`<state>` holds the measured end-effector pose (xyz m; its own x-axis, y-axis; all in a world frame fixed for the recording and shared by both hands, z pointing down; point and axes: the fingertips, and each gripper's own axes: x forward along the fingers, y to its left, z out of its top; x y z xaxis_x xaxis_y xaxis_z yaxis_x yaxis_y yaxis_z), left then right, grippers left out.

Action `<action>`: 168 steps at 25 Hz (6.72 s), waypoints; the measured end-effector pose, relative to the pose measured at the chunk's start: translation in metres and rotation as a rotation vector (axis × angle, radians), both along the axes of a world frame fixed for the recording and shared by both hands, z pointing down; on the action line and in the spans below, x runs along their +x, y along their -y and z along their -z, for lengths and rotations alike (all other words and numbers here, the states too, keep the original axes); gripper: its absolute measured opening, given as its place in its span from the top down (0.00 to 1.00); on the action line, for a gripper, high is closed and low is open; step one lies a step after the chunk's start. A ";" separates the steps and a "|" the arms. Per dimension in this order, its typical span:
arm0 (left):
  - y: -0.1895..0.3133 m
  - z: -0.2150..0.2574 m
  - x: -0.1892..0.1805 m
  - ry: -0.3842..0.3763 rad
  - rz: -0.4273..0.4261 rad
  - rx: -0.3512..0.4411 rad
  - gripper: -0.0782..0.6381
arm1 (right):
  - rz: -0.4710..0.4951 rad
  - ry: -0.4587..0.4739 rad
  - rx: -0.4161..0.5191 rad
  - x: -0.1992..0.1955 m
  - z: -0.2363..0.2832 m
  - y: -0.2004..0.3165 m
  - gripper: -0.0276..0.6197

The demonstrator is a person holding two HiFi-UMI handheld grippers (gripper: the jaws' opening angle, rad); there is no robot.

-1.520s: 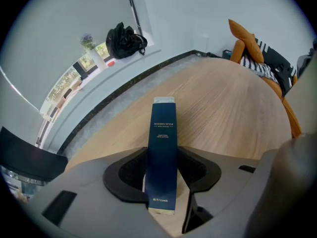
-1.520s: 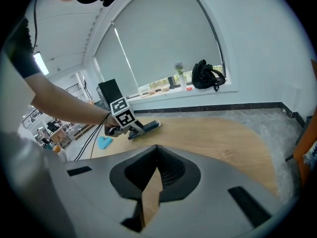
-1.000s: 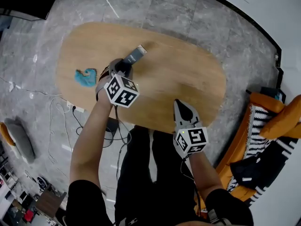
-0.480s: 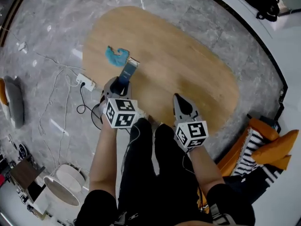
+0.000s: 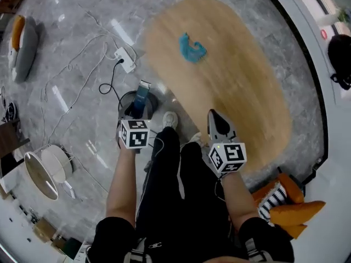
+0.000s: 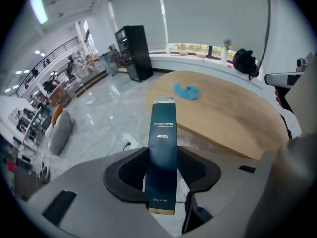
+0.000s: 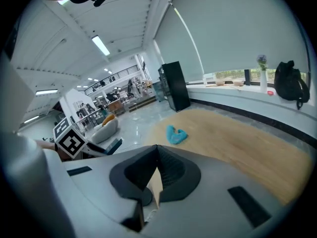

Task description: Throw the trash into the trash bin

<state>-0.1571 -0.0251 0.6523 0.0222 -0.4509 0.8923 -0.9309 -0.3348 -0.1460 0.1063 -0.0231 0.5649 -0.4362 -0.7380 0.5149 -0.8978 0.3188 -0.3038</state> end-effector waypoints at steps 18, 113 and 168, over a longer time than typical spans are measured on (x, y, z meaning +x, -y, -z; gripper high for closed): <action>-0.110 -0.150 -0.150 -0.096 0.446 -0.287 0.62 | 0.278 -0.054 -0.067 -0.146 -0.026 0.034 0.94; 0.229 -0.083 0.191 -0.092 -0.463 0.165 0.49 | -0.255 0.031 0.047 0.057 -0.041 0.070 0.94; 0.061 -0.004 -0.067 -0.349 0.283 0.198 0.87 | 0.167 0.067 0.031 -0.173 -0.040 0.104 0.94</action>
